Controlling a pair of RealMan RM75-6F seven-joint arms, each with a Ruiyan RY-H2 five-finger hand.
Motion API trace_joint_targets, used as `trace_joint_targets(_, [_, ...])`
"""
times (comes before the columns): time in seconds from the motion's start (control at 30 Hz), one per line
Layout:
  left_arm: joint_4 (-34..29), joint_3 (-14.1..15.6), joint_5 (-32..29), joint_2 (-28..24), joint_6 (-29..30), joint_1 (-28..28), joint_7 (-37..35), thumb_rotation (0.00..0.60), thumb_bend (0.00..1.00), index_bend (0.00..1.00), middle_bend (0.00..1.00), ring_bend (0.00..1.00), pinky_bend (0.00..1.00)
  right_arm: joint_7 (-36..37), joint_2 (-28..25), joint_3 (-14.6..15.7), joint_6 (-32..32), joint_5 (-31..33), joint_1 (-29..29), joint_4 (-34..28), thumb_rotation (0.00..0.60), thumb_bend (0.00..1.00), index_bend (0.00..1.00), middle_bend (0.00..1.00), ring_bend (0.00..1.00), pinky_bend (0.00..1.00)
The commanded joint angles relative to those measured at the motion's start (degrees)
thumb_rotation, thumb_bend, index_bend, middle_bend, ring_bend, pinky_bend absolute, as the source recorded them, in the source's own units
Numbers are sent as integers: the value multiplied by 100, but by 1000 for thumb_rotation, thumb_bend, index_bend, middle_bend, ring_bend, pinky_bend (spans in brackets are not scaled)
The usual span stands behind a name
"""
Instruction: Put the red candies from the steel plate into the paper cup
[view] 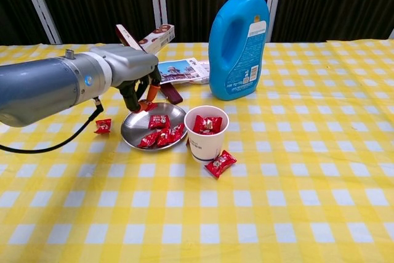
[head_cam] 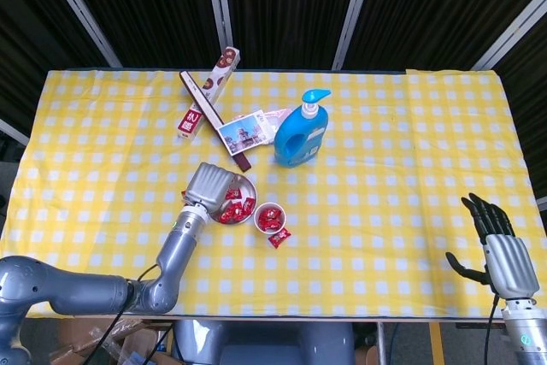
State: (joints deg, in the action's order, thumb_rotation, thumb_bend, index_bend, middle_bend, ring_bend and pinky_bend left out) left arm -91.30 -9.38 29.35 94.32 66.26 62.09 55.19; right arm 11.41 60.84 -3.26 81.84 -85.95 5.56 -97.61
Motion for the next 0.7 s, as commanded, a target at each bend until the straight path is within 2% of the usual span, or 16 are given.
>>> trace_joint_targets(0.03, [-223, -61, 185, -139, 78, -50, -118, 600, 436, 515, 625, 866, 916, 2, 3, -4, 12, -1, -4, 2, 600, 336, 0, 0, 0, 0])
trace_joint_targets(0.33, [-944, -328, 489, -298, 143, 87, -154, 600, 436, 515, 624, 866, 916, -8, 13, -11, 16, 7, -4, 7, 600, 336, 0, 0, 0, 0])
trace_joint_targets(0.5, [-1171, -386, 552, -124, 111, 276, -36, 600, 436, 515, 624, 866, 916, 7, 12, -14, 25, 5, -7, 4, 600, 336, 0, 0, 0, 0])
trace_joint_targets(0.7, [-1118, -342, 389, 171, 76, 473, 164, 600, 436, 513, 621, 866, 916, 37, 6, -17, 50, -15, -13, 12, 600, 336, 0, 0, 0, 0])
